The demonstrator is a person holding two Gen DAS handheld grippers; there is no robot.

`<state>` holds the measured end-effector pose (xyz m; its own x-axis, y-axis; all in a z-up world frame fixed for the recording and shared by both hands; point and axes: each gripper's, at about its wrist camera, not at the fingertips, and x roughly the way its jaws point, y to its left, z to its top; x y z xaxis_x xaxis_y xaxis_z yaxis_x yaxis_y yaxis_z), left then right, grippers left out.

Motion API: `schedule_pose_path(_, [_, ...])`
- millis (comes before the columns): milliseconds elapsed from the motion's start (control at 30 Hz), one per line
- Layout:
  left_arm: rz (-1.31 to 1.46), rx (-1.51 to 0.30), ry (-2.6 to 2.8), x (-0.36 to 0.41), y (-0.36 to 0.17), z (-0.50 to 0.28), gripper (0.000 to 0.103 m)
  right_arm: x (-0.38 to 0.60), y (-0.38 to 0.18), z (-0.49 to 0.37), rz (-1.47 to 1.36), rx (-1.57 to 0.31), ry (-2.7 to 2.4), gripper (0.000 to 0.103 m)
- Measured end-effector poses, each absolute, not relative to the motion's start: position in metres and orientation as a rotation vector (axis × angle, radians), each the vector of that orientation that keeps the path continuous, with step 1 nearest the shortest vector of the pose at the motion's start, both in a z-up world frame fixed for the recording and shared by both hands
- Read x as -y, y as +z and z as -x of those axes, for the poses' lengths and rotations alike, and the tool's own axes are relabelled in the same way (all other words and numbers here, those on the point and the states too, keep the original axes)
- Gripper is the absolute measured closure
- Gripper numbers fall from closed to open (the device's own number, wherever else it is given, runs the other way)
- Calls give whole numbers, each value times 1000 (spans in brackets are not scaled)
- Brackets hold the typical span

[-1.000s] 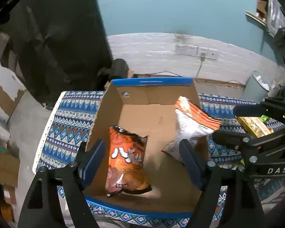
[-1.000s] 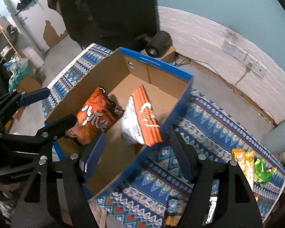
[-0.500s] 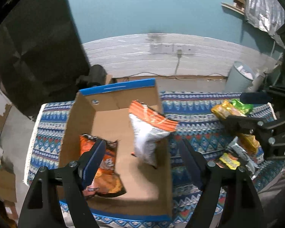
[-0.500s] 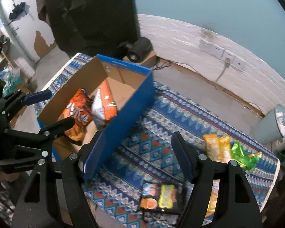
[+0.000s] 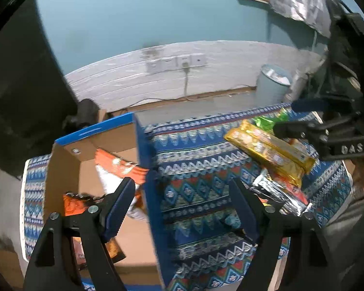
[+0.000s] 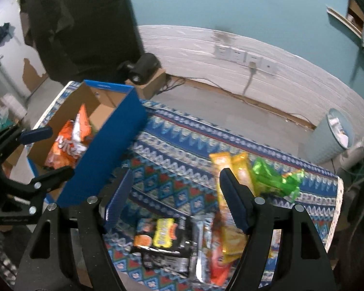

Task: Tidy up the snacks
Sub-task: 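Withdraw both tools from the box back toward the snack pile, then grasp the black snack bag with the left tool while the right tool grasps a yellow biscuit pack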

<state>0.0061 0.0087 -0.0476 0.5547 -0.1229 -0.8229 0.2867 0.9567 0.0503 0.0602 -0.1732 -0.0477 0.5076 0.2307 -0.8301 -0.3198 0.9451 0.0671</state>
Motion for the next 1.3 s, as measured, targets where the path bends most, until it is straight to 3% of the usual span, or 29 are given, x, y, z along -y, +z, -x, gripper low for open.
schedule_pose_path(733, [-279,-1093,-439,68,-111,-31,22,286,-130,-75,16,-1162,160,29])
schedule_pose_path(1233, [-158,-1355,-604,90,-179,-31,22,306,-190,-86,8,-1265,174,29])
schedule_pose_path(1300, [-170,-1362,-606,91,-184,-30,22,308,-192,-87,1,-1263,178,33])
